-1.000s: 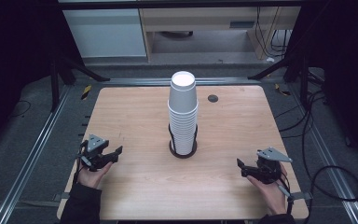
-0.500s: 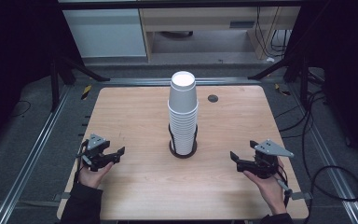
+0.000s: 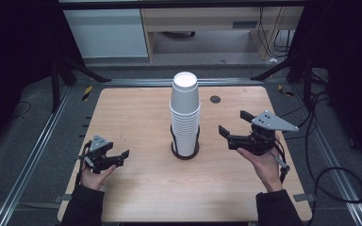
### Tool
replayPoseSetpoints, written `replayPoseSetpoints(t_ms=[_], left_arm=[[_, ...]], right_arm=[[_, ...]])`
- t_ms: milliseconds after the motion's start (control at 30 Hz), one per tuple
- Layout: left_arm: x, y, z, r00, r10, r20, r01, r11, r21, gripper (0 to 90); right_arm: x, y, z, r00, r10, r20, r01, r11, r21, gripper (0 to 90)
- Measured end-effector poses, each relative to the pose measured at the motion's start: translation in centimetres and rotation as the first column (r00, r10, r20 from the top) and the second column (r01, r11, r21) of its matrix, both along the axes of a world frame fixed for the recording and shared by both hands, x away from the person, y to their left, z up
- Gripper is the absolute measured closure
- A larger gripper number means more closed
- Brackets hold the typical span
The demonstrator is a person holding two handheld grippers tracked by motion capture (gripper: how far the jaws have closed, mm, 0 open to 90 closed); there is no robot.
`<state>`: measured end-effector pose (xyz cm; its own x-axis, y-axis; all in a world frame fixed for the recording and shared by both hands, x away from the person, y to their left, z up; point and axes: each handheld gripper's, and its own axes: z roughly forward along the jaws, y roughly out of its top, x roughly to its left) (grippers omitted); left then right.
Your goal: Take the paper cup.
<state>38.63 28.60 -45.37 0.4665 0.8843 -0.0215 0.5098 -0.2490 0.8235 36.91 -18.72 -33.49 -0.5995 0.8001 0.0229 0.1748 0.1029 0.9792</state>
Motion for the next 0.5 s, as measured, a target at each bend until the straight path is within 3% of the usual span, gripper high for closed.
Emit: replayPoseSetpoints(t_ms=[100, 200, 500], left_arm=[[-0.1, -0.2, 0.1, 1.0, -0.008, 0.003, 0.008, 1.0, -0.001, 22.3], [0.0, -0.2, 0.1, 0.9999, -0.01, 0.004, 0.01, 1.0, -0.001, 21.6], [0.1, -0.3, 0.0, 0.9999, -0.008, -0.007, 0.008, 1.0, 0.006, 20.4]], right_arm=[[0.3, 1.3, 1.3, 0.9993, 0.034, 0.016, -0.034, 0.9994, 0.005, 9.3], [0.6, 2.0, 1.9, 0.9989, 0.036, 0.028, -0.036, 0.9993, -0.006, 9.2], [2.0, 4.3, 3.3, 0.9962, 0.075, 0.043, -0.076, 0.9968, 0.023, 8.6]])
